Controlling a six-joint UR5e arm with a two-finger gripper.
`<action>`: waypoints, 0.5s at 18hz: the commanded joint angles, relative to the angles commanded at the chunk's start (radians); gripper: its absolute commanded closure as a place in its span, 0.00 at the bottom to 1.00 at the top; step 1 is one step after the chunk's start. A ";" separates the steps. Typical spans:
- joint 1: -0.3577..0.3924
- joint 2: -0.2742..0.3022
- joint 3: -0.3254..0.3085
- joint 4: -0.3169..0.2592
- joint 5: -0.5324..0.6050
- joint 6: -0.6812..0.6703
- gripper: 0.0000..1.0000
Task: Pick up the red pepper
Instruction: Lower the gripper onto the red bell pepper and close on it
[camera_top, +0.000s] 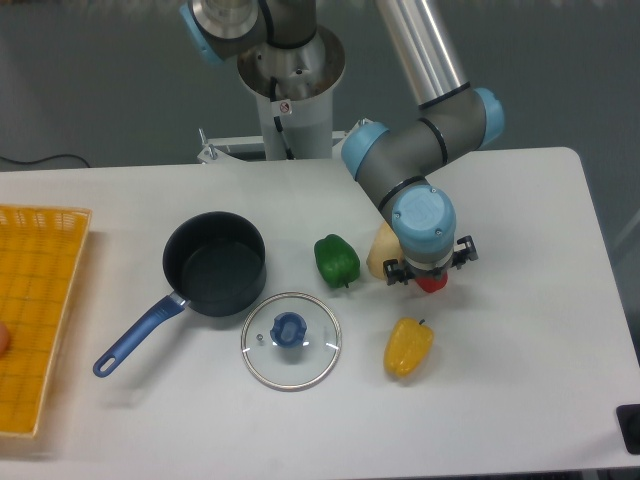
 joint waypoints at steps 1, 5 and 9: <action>0.003 0.000 0.000 0.000 0.000 0.000 0.00; 0.017 0.002 0.002 -0.002 0.002 0.005 0.00; 0.018 0.002 -0.005 -0.002 0.009 0.008 0.14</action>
